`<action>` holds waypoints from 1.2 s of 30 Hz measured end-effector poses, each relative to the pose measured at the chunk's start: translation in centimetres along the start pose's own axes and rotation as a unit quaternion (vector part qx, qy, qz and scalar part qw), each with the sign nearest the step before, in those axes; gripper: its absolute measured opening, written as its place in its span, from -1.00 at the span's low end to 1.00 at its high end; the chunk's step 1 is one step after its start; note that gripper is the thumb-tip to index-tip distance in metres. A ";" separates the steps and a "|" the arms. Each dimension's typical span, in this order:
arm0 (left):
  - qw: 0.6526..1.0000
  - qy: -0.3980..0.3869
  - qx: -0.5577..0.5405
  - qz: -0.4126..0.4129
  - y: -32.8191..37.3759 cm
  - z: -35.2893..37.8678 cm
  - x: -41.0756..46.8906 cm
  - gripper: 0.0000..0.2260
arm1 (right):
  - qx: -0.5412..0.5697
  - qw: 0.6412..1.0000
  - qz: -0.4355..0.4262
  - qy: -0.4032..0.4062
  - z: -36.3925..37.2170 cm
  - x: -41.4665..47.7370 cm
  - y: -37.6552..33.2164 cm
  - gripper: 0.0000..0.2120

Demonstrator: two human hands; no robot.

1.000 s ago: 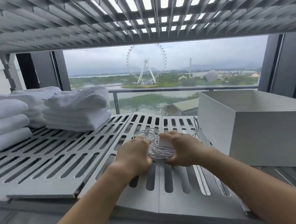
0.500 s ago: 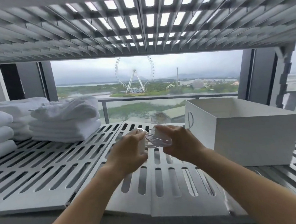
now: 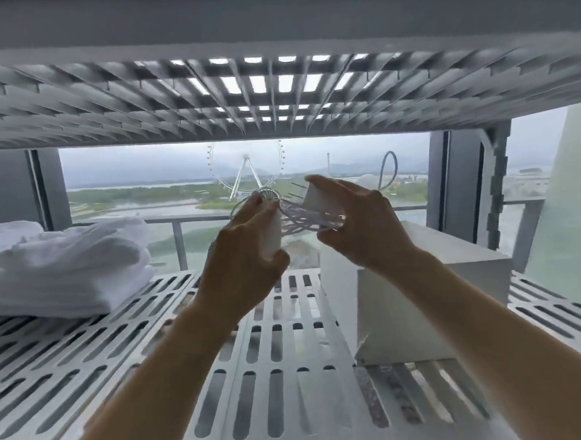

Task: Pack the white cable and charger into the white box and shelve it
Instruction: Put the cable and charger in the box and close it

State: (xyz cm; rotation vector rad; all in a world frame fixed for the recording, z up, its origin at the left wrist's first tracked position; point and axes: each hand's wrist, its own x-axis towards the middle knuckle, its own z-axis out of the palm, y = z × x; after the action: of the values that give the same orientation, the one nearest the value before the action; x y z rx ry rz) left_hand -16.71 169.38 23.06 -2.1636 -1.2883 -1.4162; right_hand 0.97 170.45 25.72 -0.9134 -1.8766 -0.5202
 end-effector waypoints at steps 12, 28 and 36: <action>0.992 -0.119 -0.036 0.010 9.2 11.7 3.6 -0.46 | -0.013 0.995 0.081 -0.047 -5.4 -5.1 13.7 -0.36; 0.960 -0.230 -0.034 -0.157 9.9 14.7 5.2 -0.50 | -0.034 0.973 0.131 -0.188 -6.3 -5.1 16.7 -0.56; 0.970 -0.222 -0.021 -0.096 9.8 15.1 4.9 -0.55 | 0.005 0.937 0.176 -0.303 -5.3 -4.4 17.0 -0.40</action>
State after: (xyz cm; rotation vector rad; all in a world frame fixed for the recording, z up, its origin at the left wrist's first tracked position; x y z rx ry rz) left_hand 0.87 175.68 22.09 -2.5401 -1.6693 -1.0575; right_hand 18.39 175.96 23.71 -1.4890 -2.1706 0.0027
